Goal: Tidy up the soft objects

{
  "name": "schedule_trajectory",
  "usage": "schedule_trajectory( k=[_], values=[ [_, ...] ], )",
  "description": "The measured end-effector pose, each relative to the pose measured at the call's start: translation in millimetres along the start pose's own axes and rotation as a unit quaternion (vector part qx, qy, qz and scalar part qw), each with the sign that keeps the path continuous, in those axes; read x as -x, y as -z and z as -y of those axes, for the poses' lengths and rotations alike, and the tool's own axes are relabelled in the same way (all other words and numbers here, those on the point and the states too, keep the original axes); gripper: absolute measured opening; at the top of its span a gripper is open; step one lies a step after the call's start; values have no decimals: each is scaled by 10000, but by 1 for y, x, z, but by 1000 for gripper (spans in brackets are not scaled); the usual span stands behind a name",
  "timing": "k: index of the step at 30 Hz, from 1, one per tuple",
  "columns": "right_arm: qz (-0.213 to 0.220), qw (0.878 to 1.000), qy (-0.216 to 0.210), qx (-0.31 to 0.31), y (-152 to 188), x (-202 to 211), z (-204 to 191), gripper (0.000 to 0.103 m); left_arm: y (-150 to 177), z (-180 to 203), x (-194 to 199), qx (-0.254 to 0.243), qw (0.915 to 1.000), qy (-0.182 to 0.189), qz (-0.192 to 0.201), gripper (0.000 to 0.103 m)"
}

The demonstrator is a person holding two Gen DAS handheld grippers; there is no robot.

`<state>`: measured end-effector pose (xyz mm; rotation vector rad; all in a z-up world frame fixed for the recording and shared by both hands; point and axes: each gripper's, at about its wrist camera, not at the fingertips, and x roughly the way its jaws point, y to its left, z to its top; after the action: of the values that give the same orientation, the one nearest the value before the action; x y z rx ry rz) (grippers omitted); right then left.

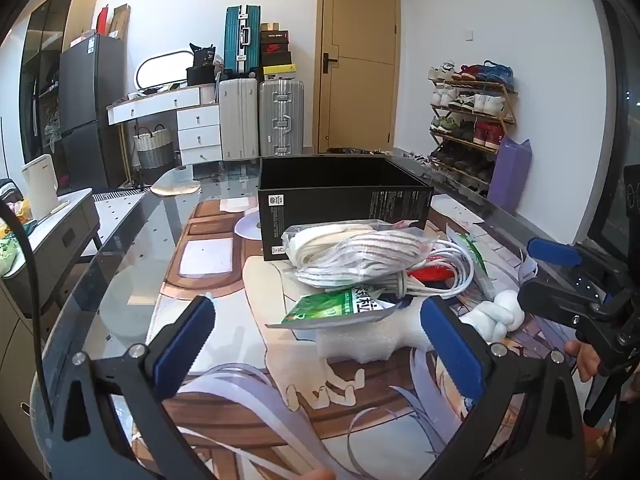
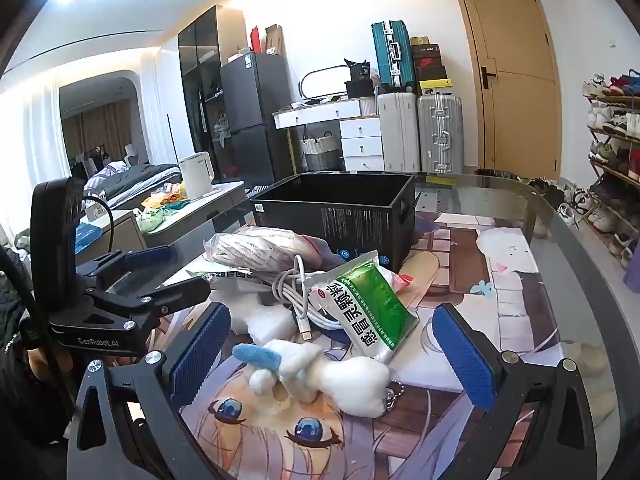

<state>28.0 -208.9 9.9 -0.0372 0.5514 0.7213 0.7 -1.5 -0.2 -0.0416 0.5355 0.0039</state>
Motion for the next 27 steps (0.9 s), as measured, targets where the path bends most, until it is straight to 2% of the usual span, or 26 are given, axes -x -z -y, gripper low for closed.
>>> schedule_trajectory(
  k=[7,12,27],
  values=[
    [-263,9995,-69,-150,-2,-7,2,103,1,0,1,29,10000,15,64,103],
    [-169,9998,-15,-74,-2,-2,1,103,2,-5,0,145,9999,66,22,103],
    [-97,9999,20,25,4,0,-6,103,4,-3,-3,93,9999,79,-18,103]
  ],
)
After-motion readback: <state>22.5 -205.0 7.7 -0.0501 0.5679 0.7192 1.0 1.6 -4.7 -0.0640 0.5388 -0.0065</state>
